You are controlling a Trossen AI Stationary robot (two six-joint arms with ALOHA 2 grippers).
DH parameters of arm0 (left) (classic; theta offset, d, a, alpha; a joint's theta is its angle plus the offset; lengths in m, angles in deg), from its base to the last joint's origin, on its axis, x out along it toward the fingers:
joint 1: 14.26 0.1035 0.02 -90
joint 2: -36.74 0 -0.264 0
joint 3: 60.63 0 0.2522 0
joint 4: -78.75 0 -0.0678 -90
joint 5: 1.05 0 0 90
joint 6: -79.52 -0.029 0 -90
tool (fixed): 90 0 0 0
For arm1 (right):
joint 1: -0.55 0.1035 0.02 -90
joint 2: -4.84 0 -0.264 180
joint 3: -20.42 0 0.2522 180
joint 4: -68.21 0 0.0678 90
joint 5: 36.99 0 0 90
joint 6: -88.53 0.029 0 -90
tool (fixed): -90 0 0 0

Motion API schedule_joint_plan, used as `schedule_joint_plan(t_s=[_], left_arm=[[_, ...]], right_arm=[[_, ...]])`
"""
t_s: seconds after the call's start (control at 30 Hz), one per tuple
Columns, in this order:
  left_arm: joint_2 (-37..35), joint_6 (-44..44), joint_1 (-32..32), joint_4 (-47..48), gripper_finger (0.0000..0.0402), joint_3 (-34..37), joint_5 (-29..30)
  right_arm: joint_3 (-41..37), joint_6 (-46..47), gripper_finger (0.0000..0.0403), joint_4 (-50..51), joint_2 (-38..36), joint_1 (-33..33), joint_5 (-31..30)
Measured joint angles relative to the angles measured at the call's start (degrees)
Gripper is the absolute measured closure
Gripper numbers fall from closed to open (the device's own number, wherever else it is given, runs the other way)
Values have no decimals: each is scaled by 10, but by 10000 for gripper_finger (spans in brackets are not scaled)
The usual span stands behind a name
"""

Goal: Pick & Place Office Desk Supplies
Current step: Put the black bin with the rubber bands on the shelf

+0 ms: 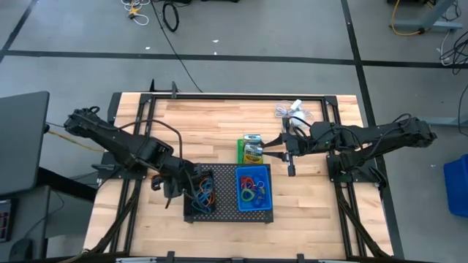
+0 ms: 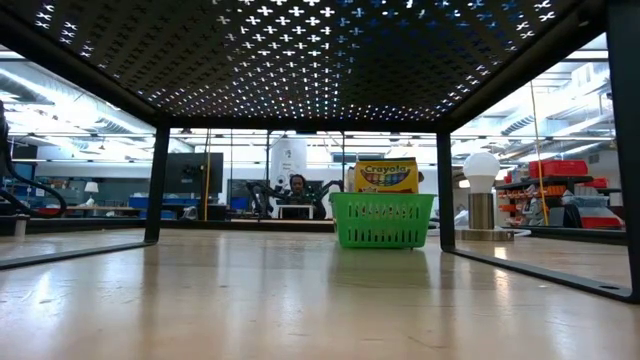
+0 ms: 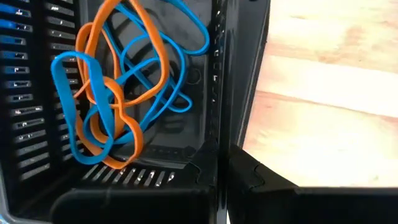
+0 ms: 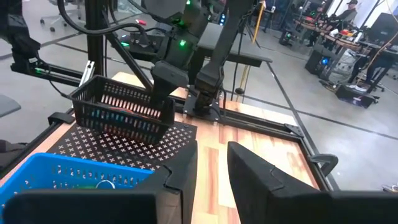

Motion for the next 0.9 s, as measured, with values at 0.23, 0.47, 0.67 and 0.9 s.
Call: schedule_joint_plan(t_s=[0.23,0.47,0.67,0.9], left_arm=[[14,-46,10,-7,393,0,15],[25,-54,23,-1,393,-1,37],[26,-39,24,2,390,-1,49],[25,-27,24,-3,364,0,73]], right_arm=[[0,-2,307,0,0,0,0],[0,-2,307,-3,0,0,0],[0,-2,307,-3,0,0,0],[0,-2,307,-2,0,0,0]])
